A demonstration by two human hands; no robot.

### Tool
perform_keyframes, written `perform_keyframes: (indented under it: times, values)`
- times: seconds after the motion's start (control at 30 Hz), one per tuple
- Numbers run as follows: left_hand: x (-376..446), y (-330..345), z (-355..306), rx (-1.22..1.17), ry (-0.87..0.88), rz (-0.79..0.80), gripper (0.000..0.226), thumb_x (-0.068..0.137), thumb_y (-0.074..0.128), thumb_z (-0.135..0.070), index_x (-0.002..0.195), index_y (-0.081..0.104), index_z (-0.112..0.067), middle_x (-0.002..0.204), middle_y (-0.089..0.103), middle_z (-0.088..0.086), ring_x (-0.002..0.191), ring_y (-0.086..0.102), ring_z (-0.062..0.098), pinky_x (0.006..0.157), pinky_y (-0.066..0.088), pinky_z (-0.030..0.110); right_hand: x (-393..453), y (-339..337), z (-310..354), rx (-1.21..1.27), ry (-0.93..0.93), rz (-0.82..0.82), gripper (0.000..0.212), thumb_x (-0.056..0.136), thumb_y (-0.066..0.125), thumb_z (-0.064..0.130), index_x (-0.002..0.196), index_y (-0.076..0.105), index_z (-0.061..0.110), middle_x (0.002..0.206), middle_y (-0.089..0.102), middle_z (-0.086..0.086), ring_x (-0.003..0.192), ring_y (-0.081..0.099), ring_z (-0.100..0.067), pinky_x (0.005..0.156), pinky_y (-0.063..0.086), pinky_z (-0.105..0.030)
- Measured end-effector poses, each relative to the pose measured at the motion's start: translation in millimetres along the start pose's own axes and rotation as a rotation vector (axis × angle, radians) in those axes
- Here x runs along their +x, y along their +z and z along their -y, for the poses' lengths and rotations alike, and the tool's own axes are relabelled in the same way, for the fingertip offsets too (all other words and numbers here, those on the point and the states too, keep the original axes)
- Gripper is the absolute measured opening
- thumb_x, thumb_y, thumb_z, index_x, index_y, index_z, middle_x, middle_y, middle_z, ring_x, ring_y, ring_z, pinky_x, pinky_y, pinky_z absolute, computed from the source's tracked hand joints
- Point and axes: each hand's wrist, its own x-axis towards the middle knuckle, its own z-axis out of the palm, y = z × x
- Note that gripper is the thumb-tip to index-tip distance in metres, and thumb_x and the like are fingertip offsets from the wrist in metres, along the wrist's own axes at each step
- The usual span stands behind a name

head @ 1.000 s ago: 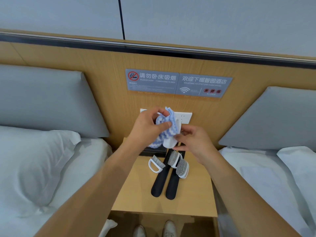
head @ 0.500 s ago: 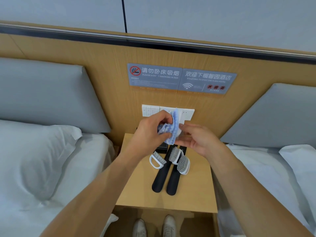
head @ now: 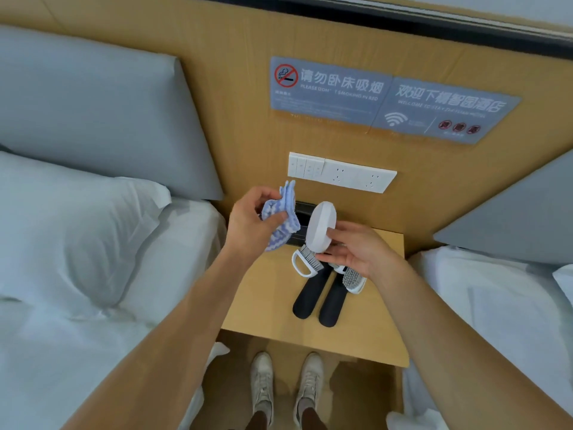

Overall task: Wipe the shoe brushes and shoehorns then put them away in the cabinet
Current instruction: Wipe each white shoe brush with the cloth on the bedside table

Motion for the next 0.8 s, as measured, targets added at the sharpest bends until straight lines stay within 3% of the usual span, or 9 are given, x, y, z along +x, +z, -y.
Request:
perform_keyframes:
  times: [0.17, 0.27, 0.33, 0.5, 0.57, 0.63, 0.73, 0.8]
  values:
    - [-0.1, -1.2, 35.9, -0.004, -0.126, 0.006, 0.023, 0.085, 0.073, -0.013, 0.102, 0.061, -0.023, 0.096, 0.07, -0.005, 0.085, 0.069, 0.01, 0.062, 0.054, 0.016, 18.0, -6.5, -32.3, -0.004, 0.07, -0.075, 0.039, 0.093, 0.065, 0.0, 0.131, 0.053, 0.003, 0.125, 0.062, -0.022, 0.105, 0.069, -0.039, 0.076, 0.062, -0.049]
    - [4.1, 9.2, 52.8, -0.009, -0.174, 0.033, 0.023, 0.086, 0.073, -0.016, 0.104, 0.06, -0.023, 0.1, 0.07, -0.003, 0.088, 0.069, 0.013, 0.066, 0.058, 0.024, 21.6, -27.9, -46.3, 0.026, 0.097, -0.126, 0.024, 0.092, 0.064, -0.003, 0.111, 0.057, 0.011, 0.115, 0.062, -0.015, 0.101, 0.068, -0.034, 0.067, 0.063, -0.044]
    - [8.0, 19.6, 60.8, 0.005, -0.177, 0.051, 0.023, 0.085, 0.073, -0.018, 0.102, 0.06, -0.025, 0.098, 0.07, -0.005, 0.087, 0.069, 0.012, 0.068, 0.06, 0.029, 24.4, -50.0, -53.4, 0.05, 0.115, -0.184, 0.027, 0.092, 0.065, -0.003, 0.112, 0.054, 0.011, 0.115, 0.06, -0.015, 0.102, 0.066, -0.034, 0.064, 0.062, -0.043]
    - [21.7, 53.7, 69.1, -0.004, -0.183, 0.139, 0.022, 0.086, 0.071, -0.019, 0.095, 0.06, -0.036, 0.094, 0.069, -0.011, 0.086, 0.069, 0.007, 0.065, 0.059, 0.027, 36.1, -113.6, -62.6, 0.052, 0.108, -0.316, 0.02, 0.093, 0.065, 0.001, 0.108, 0.055, 0.01, 0.126, 0.06, -0.02, 0.107, 0.065, -0.034, 0.079, 0.061, -0.048]
    - [27.4, 71.0, 69.9, -0.005, -0.196, 0.157, 0.021, 0.088, 0.07, -0.019, 0.095, 0.059, -0.035, 0.096, 0.068, -0.01, 0.088, 0.069, 0.007, 0.064, 0.059, 0.024, 44.4, -136.4, -63.0, 0.066, 0.095, -0.345, 0.015, 0.095, 0.062, 0.0, 0.104, 0.056, 0.009, 0.126, 0.061, -0.021, 0.1, 0.067, -0.032, 0.075, 0.059, -0.045]
    - [33.9, 91.8, 70.8, 0.009, -0.201, 0.163, 0.019, 0.088, 0.07, -0.018, 0.097, 0.06, -0.031, 0.097, 0.067, -0.008, 0.088, 0.068, 0.007, 0.063, 0.058, 0.023, 55.7, -157.3, -62.2, 0.075, 0.087, -0.366, 0.014, 0.096, 0.06, -0.001, 0.108, 0.055, 0.006, 0.127, 0.06, -0.022, 0.095, 0.068, -0.03, 0.071, 0.057, -0.042]
    - [40.9, 123.3, 71.4, 0.03, -0.219, 0.19, 0.019, 0.087, 0.069, -0.014, 0.102, 0.061, -0.022, 0.1, 0.068, 0.0, 0.093, 0.067, 0.018, 0.071, 0.06, 0.039, 73.7, -181.2, -60.0, 0.075, 0.081, -0.384, 0.035, 0.097, 0.058, 0.0, 0.131, 0.05, 0.002, 0.131, 0.058, -0.022, 0.098, 0.066, -0.032, 0.08, 0.056, -0.044]
    - [43.9, 142.5, 72.4, 0.028, -0.238, 0.195, 0.019, 0.086, 0.07, -0.013, 0.102, 0.061, -0.019, 0.1, 0.068, 0.002, 0.092, 0.067, 0.019, 0.074, 0.06, 0.04, 86.0, -193.4, -58.9, 0.057, 0.084, -0.396, 0.042, 0.097, 0.058, 0.0, 0.138, 0.048, 0.0, 0.132, 0.057, -0.021, 0.096, 0.065, -0.031, 0.085, 0.055, -0.044]
